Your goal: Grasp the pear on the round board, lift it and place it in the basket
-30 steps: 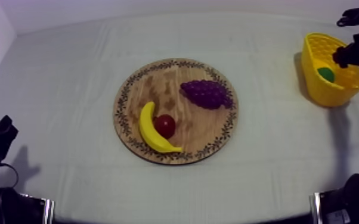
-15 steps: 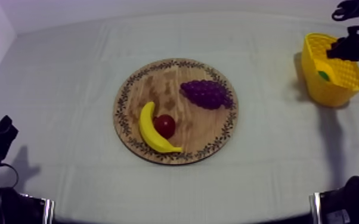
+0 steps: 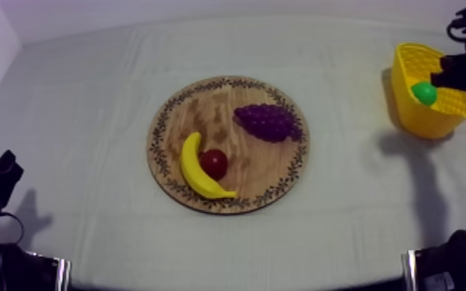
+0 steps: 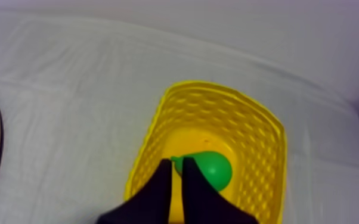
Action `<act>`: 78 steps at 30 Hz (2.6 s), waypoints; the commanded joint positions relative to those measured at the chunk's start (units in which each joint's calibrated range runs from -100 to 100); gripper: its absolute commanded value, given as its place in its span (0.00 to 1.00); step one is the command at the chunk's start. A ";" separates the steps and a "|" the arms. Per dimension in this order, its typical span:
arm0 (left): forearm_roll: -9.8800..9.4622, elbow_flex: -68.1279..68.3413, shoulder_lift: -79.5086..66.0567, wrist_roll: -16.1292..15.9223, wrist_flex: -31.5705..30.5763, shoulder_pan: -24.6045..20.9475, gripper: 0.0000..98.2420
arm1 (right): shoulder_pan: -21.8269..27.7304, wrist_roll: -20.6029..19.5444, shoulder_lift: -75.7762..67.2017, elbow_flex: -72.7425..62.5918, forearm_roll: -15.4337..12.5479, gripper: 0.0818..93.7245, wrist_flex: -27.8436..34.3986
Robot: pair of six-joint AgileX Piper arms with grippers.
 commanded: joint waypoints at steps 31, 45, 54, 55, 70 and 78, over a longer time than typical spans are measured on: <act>0.00 0.02 0.02 -0.01 0.05 -0.02 0.00 | -2.83 -18.72 -61.66 30.52 24.02 0.00 23.42; 0.00 0.02 0.02 0.00 0.05 -0.02 0.00 | -3.84 -23.01 -62.67 32.56 30.08 0.00 27.09; 0.00 0.02 0.02 0.00 0.05 -0.02 0.00 | -3.85 -22.92 -62.67 32.75 30.13 0.00 26.65; 0.00 0.02 0.02 0.00 0.05 -0.02 0.00 | -3.85 -22.92 -62.67 32.75 30.13 0.00 26.64; 0.00 0.02 0.02 0.00 0.05 -0.02 0.00 | -3.85 -22.91 -62.67 32.75 30.13 0.00 26.63; 0.00 0.02 0.02 0.00 0.05 -0.02 0.00 | -3.85 -22.91 -62.67 32.75 30.13 0.00 26.63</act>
